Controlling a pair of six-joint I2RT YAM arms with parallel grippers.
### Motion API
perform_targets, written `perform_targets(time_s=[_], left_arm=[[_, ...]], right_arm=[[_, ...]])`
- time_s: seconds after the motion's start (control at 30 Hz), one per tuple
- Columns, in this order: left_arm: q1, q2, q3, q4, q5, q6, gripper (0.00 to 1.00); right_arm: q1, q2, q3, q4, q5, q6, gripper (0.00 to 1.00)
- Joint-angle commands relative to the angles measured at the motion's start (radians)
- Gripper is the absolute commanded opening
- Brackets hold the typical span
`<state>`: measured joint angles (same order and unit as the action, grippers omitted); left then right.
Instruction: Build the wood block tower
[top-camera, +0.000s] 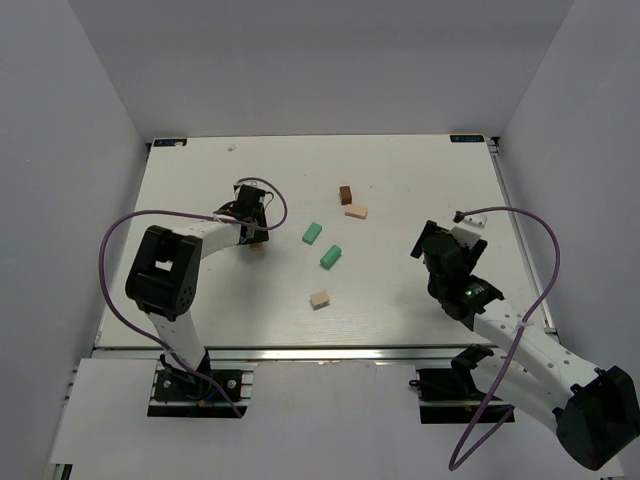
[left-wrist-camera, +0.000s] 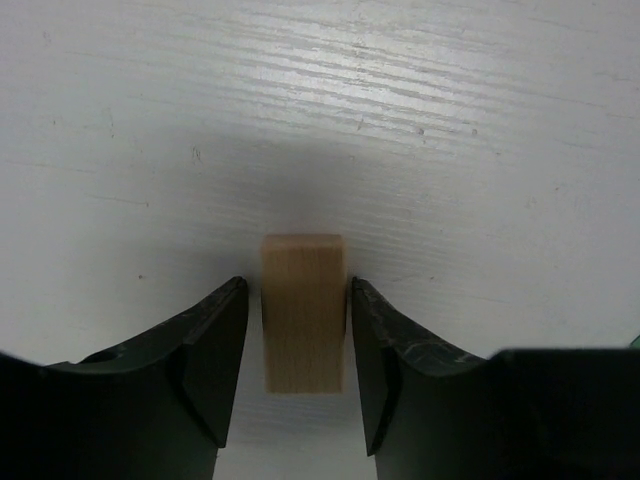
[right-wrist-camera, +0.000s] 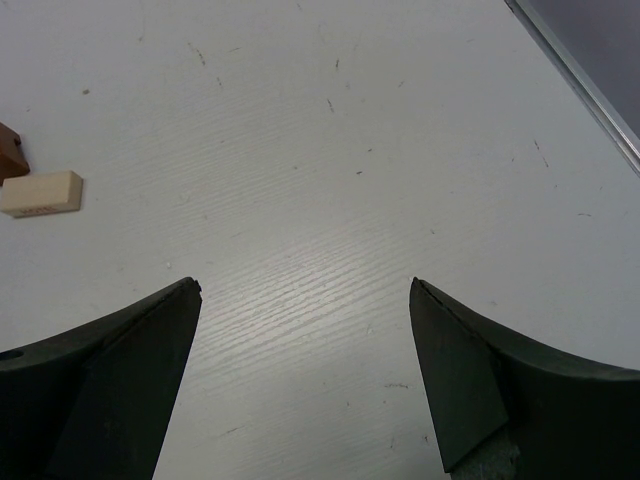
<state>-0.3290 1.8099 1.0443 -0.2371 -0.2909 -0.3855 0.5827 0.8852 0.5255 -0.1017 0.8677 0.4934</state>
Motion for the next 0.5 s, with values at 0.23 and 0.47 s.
perform_targets(time_s=[0.23,0.47], left_arm=[[0.007,-0.102,0.025,-0.050,-0.001,0.019,0.70],[0.007,-0.129,0.030,-0.074,0.024,0.033,0.82]], right_arm=[[-0.006,-0.014,0.005,0.086,-0.084,-0.084,0.89],[-0.004,-0.015,0.008,0.083,-0.087,-0.105,0.89]])
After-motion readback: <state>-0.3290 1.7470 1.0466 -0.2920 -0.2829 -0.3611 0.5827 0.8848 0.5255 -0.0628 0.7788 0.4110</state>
